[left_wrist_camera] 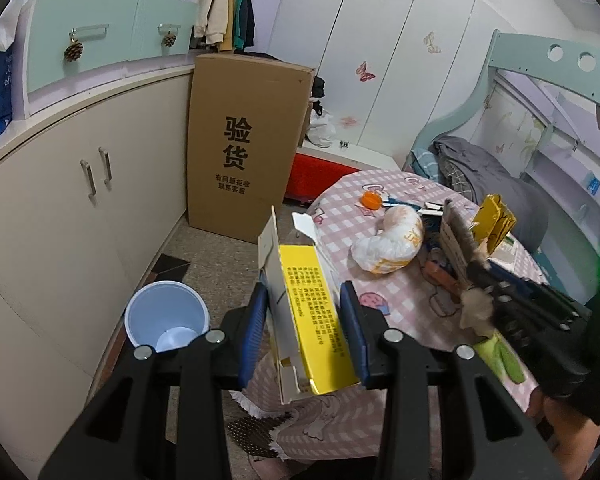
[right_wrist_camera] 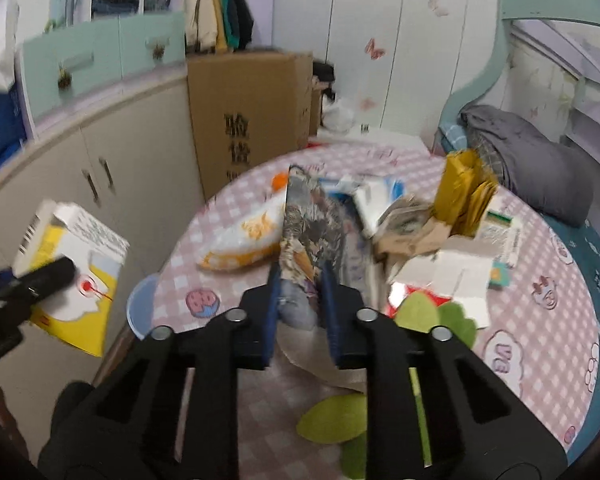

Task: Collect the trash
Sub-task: 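Carry both items to the blue wastebasket and open the right tool over it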

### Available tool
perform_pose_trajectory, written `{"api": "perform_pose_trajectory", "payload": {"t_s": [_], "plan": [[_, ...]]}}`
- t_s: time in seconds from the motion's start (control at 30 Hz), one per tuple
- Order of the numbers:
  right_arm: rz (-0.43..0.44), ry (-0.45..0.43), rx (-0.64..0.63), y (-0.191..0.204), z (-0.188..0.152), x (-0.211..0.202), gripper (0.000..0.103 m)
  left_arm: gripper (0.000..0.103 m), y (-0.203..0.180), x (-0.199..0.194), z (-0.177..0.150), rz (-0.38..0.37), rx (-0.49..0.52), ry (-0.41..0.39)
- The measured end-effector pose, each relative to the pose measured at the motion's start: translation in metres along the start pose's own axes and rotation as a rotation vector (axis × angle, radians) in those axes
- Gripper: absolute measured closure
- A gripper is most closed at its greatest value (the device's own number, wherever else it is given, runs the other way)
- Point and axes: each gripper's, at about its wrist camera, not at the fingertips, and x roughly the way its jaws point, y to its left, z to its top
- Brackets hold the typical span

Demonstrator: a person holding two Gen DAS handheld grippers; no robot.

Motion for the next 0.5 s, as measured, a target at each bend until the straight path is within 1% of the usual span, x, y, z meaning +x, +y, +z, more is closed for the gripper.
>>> {"api": "perform_pose_trajectory", "payload": {"t_s": [0.2,0.3,0.4,0.5], "plan": [[-0.004,-0.089,0.067,-0.022,0.010,-0.027,0.091,0.066,-0.016,-0.011,0.006,-0.055,0.014,-0.027],[-0.001,-0.126,0.082,-0.027,0.015,-0.038,0.092,0.066,-0.021,-0.014,0.011,-0.088,0.003,-0.031],[-0.001,-0.138,0.075,-0.027,0.021,-0.041,0.093,0.066,-0.025,-0.014,0.015,-0.109,-0.002,-0.032],[0.018,-0.138,0.077,-0.027,0.024,-0.042,0.093,0.066,-0.025,-0.015,0.017,-0.116,-0.001,-0.036]]}}
